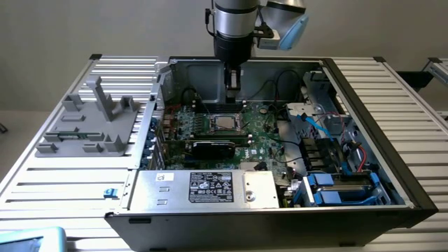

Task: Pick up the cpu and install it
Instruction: 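Close the cpu cover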

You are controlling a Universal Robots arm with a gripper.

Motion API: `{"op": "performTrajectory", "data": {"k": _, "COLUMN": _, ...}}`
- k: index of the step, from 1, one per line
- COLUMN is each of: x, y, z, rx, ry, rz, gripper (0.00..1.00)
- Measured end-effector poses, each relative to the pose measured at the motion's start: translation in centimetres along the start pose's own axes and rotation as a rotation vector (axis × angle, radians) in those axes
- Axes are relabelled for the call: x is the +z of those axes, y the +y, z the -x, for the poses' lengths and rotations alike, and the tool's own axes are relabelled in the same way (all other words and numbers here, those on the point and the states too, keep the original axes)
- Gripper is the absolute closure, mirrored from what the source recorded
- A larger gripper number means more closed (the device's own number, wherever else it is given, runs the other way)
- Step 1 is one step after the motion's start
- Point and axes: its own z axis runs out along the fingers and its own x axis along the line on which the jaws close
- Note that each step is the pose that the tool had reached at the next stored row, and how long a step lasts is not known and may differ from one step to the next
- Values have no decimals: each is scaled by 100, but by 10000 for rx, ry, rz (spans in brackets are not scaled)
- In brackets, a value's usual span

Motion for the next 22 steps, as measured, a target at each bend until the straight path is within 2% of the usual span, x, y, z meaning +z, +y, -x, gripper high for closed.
{"op": "performTrajectory", "data": {"k": 1, "x": -1, "y": 15, "z": 0, "rx": 0, "ry": -2, "rz": -3, "gripper": 81}}
{"op": "performTrajectory", "data": {"k": 2, "x": 0, "y": 48, "z": 0, "rx": 1, "ry": -1, "rz": -3, "gripper": 87}}
{"op": "performTrajectory", "data": {"k": 4, "x": 1, "y": 120, "z": -1, "rx": 0, "ry": 5, "rz": 9, "gripper": 89}}
{"op": "performTrajectory", "data": {"k": 6, "x": 0, "y": 178, "z": 0, "rx": -1, "ry": 11, "rz": 77, "gripper": 89}}
{"op": "performTrajectory", "data": {"k": 8, "x": 2, "y": 226, "z": -1, "rx": -5, "ry": 21, "rz": 199, "gripper": 89}}
{"op": "performTrajectory", "data": {"k": 17, "x": 10, "y": 413, "z": -2, "rx": -24, "ry": 44, "rz": 883, "gripper": 89}}
{"op": "performTrajectory", "data": {"k": 19, "x": 15, "y": 451, "z": -2, "rx": -27, "ry": 43, "rz": 992, "gripper": 89}}
{"op": "performTrajectory", "data": {"k": 22, "x": 35, "y": 509, "z": -2, "rx": -27, "ry": 43, "rz": 1085, "gripper": 89}}
